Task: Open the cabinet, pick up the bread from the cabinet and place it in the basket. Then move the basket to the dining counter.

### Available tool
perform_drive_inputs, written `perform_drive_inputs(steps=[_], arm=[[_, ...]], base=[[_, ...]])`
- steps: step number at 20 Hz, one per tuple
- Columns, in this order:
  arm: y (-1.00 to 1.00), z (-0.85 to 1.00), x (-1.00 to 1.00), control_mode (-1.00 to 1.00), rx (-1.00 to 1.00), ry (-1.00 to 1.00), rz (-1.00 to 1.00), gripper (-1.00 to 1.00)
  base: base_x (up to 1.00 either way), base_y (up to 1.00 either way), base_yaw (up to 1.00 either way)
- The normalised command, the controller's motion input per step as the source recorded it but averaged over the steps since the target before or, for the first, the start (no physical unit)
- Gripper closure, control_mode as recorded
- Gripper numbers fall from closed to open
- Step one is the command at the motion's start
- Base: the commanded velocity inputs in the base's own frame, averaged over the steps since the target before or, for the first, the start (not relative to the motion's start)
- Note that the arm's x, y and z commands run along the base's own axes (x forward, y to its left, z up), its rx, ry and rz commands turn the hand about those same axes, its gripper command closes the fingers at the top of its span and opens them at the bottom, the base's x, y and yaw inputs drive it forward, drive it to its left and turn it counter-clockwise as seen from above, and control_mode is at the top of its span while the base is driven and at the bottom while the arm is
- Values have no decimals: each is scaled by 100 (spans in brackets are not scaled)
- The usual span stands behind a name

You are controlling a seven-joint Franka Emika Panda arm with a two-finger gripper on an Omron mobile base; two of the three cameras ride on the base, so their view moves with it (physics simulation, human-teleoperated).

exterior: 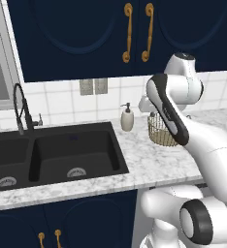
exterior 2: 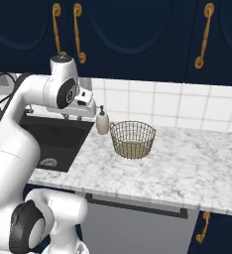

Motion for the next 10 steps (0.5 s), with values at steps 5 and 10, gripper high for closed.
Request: perform_drive_inputs(steps=[5,10], arm=[[0,0,-55,-100,0,-7,3,-100],[0,75,-56,-100,0,-33,-3,-100]], base=[[0,0,0],[0,0,0]])
